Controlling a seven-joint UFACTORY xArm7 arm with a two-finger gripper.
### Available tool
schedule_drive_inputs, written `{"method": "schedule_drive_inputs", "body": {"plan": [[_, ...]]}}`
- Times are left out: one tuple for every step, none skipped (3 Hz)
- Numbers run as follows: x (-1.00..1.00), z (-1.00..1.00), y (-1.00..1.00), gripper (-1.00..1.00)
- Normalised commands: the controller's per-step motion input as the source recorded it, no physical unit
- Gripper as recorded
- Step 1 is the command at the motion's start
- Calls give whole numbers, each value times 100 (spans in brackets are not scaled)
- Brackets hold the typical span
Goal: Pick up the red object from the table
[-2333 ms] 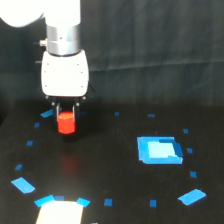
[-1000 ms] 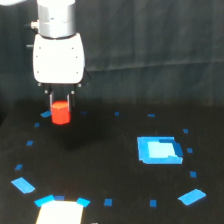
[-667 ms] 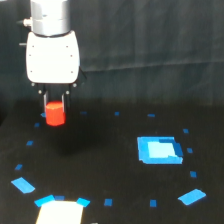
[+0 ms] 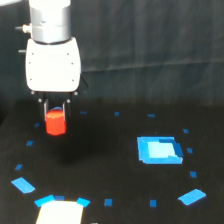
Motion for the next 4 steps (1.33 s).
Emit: {"method": "schedule_drive_inputs", "body": {"plan": [[-34,-6,-100,-93],[30,74,80,-100],[22,13,81,-100],[14,-44,-88,-100]]}}
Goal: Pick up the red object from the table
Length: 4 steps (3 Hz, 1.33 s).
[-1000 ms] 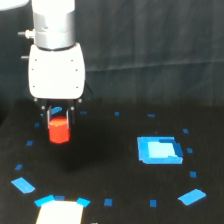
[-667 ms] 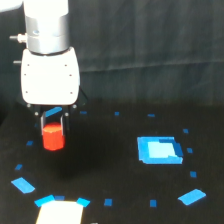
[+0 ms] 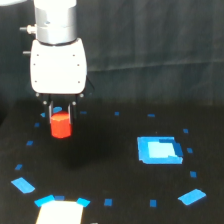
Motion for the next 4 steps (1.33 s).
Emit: {"method": "schedule_drive_inputs", "body": {"plan": [[-41,-7,-100,-100],[20,-12,-100,-100],[42,96,73,-92],[16,17,97,-100]]}}
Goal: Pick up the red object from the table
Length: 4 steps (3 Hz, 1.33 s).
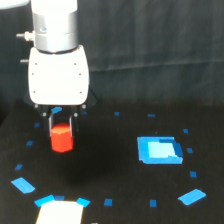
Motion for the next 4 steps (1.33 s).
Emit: {"method": "schedule_drive_inputs", "body": {"plan": [[-1,-64,-100,-100],[9,-13,-82,-100],[-34,15,-98,-100],[20,-15,100,-100]]}}
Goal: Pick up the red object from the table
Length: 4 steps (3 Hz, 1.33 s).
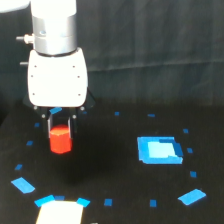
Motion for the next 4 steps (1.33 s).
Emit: {"method": "schedule_drive_inputs", "body": {"plan": [[6,77,81,-100],[-36,-48,-100,-100],[-6,-36,-100,-100],[-5,-57,-100,-100]]}}
